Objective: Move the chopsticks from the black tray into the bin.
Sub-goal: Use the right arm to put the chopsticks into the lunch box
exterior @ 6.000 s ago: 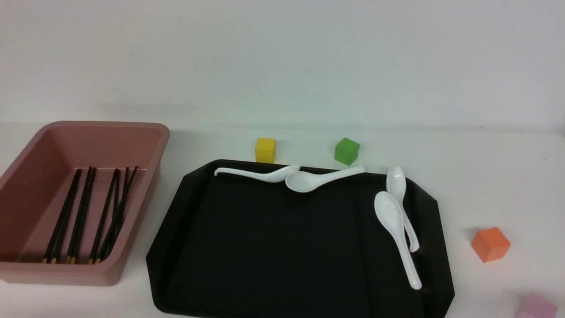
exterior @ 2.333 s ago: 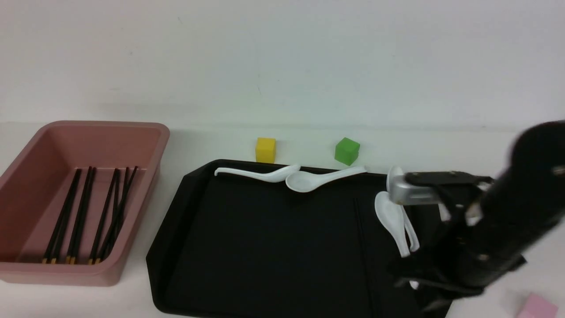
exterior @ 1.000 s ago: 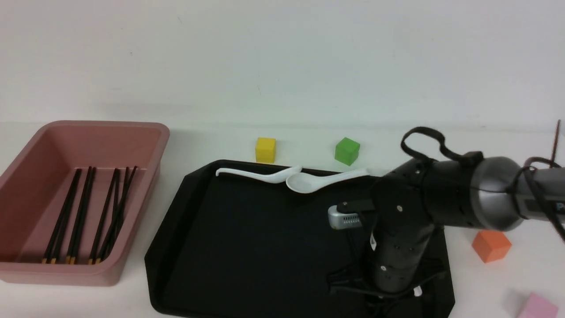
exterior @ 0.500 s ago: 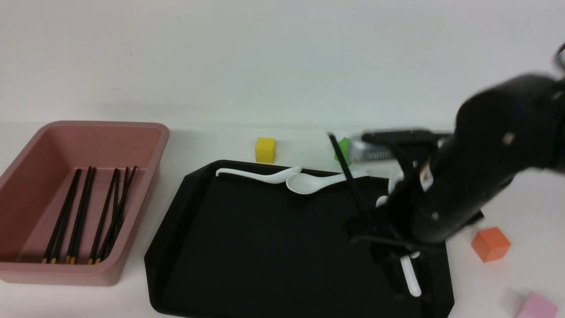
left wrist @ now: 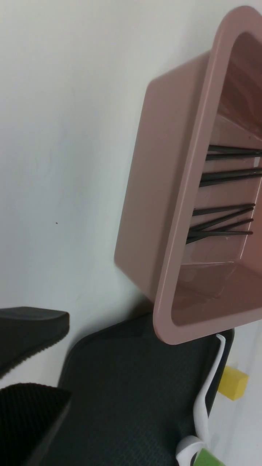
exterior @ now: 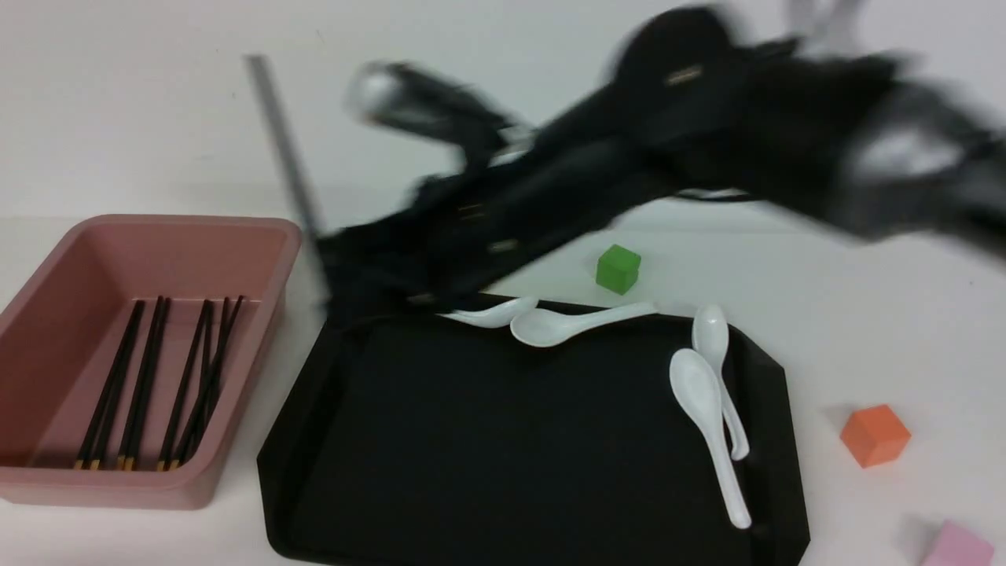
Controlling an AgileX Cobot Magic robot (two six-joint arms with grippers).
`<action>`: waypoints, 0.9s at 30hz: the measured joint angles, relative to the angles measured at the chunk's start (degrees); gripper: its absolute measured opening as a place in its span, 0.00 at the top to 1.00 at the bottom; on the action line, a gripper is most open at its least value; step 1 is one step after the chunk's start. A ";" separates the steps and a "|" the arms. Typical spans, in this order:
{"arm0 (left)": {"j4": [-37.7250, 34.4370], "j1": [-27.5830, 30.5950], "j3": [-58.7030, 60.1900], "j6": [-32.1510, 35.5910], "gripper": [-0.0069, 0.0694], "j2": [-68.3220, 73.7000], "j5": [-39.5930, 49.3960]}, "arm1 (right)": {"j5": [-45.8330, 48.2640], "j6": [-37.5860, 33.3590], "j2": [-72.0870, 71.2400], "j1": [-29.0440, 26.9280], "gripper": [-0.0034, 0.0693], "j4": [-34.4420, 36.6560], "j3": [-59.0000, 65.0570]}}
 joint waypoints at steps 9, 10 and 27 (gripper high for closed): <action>0.00 0.00 0.00 0.00 0.60 0.00 0.00 | -11.90 -8.20 23.67 8.38 0.80 6.99 -23.46; 0.00 0.00 0.00 0.00 0.60 0.00 0.00 | -13.36 -8.34 25.62 8.62 0.79 6.99 -25.15; 0.00 0.00 0.00 0.00 0.60 0.00 0.00 | -1.11 -3.25 23.51 5.63 0.68 -9.47 -28.59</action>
